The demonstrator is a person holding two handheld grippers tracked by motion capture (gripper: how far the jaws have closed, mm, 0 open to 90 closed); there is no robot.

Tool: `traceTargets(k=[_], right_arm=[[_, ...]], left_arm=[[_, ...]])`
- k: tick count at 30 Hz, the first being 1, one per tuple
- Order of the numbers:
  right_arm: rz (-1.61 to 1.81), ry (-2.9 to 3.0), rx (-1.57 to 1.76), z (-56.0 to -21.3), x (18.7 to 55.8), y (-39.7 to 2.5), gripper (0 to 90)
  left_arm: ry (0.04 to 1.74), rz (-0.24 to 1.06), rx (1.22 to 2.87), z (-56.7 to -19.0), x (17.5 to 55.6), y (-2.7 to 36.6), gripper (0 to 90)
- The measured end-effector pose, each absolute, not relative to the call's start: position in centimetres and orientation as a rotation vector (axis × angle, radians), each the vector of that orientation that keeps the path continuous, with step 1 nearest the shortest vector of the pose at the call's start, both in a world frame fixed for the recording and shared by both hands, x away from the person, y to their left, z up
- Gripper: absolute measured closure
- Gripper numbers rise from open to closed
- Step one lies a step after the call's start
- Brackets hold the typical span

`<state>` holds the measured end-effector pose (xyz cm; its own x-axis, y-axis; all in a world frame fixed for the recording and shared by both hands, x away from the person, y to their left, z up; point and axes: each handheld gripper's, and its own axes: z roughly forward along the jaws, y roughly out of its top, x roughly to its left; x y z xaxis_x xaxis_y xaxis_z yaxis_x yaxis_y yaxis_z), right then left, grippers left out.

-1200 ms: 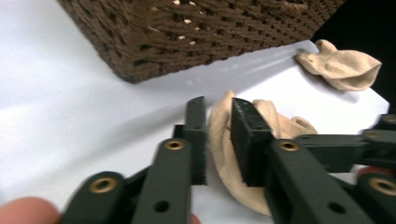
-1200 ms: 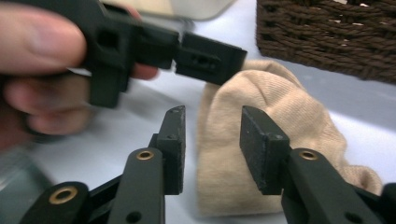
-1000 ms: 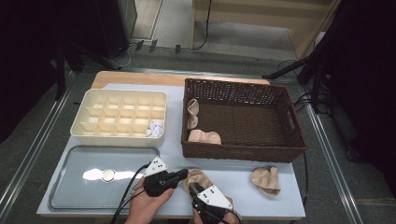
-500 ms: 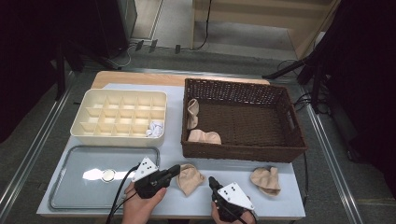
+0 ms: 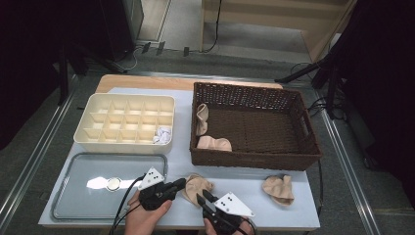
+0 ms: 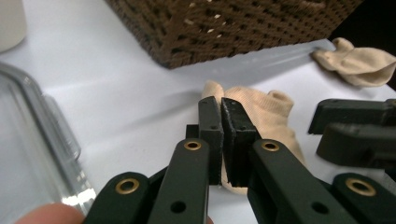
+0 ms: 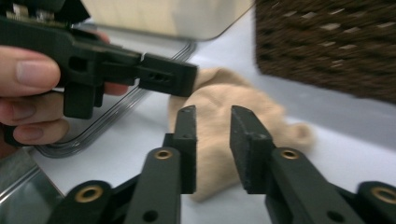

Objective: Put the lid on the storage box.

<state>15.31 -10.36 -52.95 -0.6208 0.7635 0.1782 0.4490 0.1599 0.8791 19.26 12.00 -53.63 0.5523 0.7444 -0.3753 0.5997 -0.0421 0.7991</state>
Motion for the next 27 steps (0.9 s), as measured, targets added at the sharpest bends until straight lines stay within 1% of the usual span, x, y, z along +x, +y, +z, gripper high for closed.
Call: traceTargets(k=[3, 5, 6, 8, 10, 11, 12, 13, 14, 15, 22, 23, 24, 27], right_arm=[[1.411, 2.156, 1.172, -53.6, 15.5, -9.4, 65.6], [1.39, 2.159, 1.17, -53.8, 15.6, -9.1, 64.8], [1.326, 2.163, 1.125, -54.2, 15.6, -8.5, 63.6], [1.255, 2.184, 1.091, -54.5, 15.6, -8.0, 64.5], [1.183, 2.181, 1.028, -54.6, 15.4, -7.6, 68.6], [1.157, 2.183, 1.006, -54.5, 15.3, -7.5, 73.0], [1.13, 2.183, 0.99, -54.5, 15.3, -7.5, 80.4], [1.121, 2.186, 0.985, -54.4, 15.4, -7.7, 83.9], [1.121, 2.186, 0.985, -54.4, 15.4, -7.7, 83.9], [1.167, 2.196, 1.036, -54.2, 15.7, -8.5, 86.0], [1.283, 2.111, 1.166, -53.3, 15.5, -11.9, 86.1], [1.283, 2.111, 1.166, -53.3, 15.5, -11.9, 86.1], [1.32, 2.087, 1.205, -53.1, 15.5, -13.1, 85.5], [1.327, 2.061, 1.247, -53.1, 15.4, -14.4, 83.1]], left_arm=[[1.133, 0.167, 1.743, -53.8, 19.2, 12.1, 88.5], [1.135, 0.167, 1.747, -53.8, 19.2, 12.1, 88.8], [1.133, 0.166, 1.752, -53.8, 19.2, 12.2, 89.4], [1.135, 0.167, 1.757, -53.8, 19.2, 12.2, 89.8], [1.137, 0.167, 1.757, -53.8, 19.2, 12.2, 90.0], [1.137, 0.167, 1.757, -53.8, 19.2, 12.2, 90.0], [1.136, 0.17, 1.761, -53.8, 19.1, 12.1, 90.0], [1.136, 0.172, 1.765, -53.8, 19.1, 12.1, 90.0], [1.136, 0.172, 1.765, -53.8, 19.1, 12.1, 90.0], [1.133, 0.17, 1.768, -53.8, 19.0, 12.0, 90.0], [1.123, 0.161, 1.789, -54.0, 18.9, 11.9, 90.0], [1.123, 0.161, 1.789, -54.0, 18.9, 11.9, 90.0], [1.114, 0.159, 1.798, -54.0, 18.8, 11.7, 90.0], [1.103, 0.154, 1.818, -54.0, 18.5, 11.3, 90.0]])
